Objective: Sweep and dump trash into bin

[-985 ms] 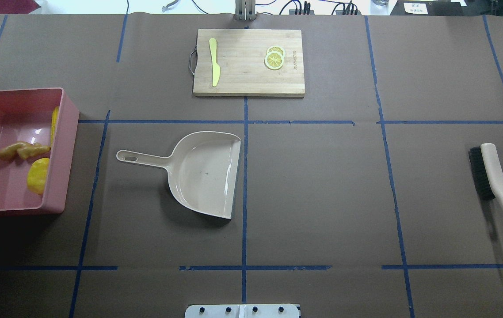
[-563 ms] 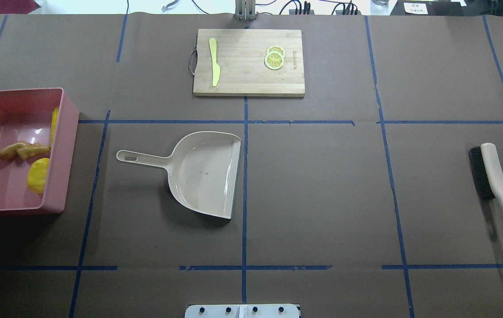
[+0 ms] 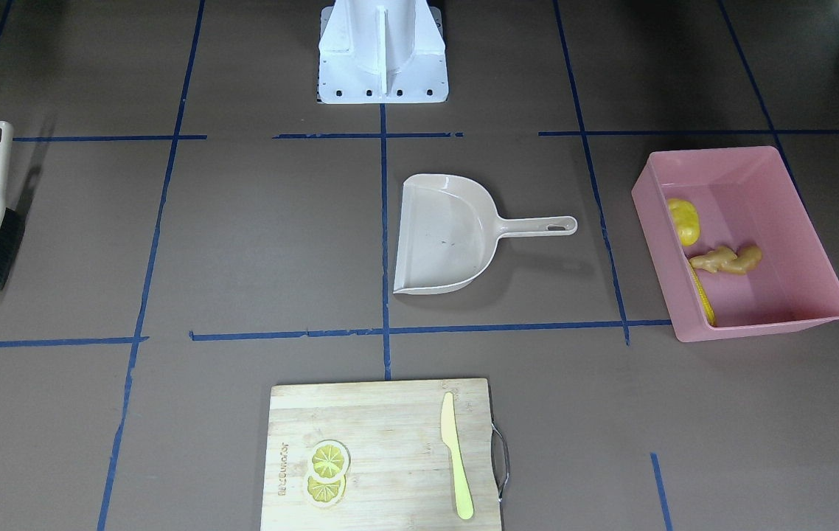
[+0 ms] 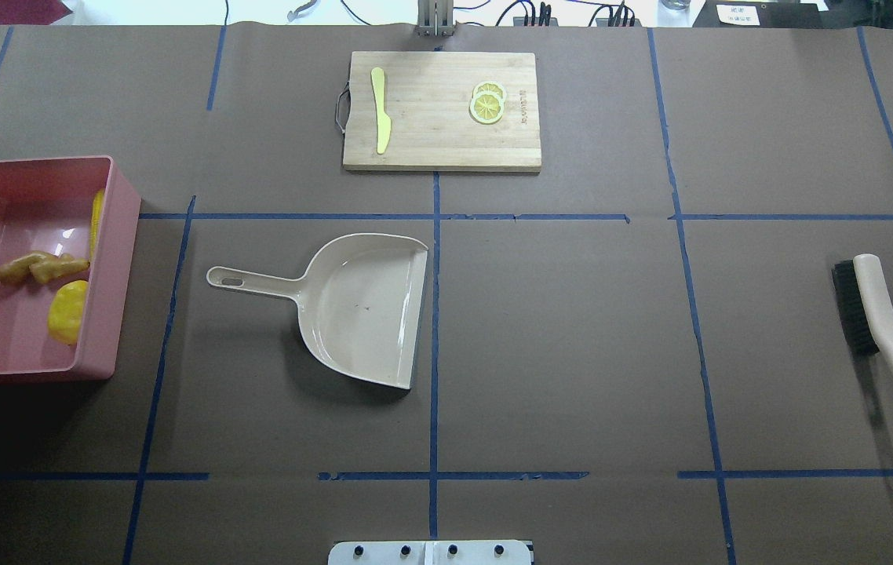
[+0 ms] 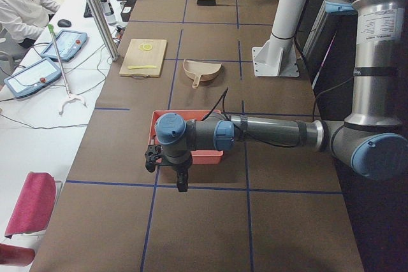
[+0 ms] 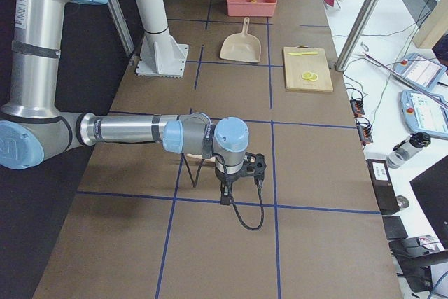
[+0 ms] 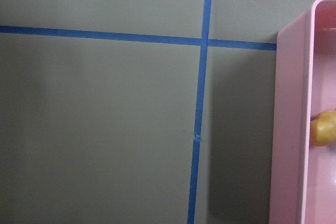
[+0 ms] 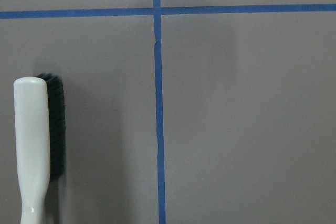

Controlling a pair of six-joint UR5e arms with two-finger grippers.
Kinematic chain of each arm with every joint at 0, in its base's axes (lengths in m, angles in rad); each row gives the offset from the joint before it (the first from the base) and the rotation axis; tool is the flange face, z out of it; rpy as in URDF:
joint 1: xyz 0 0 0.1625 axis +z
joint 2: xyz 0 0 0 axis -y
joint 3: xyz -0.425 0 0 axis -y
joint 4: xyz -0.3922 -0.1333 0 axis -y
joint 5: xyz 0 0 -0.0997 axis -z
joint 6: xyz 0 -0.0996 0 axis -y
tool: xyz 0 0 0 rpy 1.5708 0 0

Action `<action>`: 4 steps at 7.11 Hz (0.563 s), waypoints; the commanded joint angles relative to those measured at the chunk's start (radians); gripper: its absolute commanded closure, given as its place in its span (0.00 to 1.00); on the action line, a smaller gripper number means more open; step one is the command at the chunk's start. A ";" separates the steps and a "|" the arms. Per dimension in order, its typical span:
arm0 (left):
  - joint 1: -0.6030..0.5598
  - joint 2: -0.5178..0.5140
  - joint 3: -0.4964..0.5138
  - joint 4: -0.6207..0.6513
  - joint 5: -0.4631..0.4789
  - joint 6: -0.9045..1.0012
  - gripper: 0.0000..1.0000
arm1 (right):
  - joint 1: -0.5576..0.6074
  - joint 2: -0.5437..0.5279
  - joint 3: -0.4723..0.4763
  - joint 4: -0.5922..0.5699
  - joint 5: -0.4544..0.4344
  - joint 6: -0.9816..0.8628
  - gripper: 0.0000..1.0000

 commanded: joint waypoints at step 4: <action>0.007 0.000 -0.009 0.000 -0.003 0.000 0.00 | 0.000 0.001 -0.005 0.001 0.000 0.000 0.00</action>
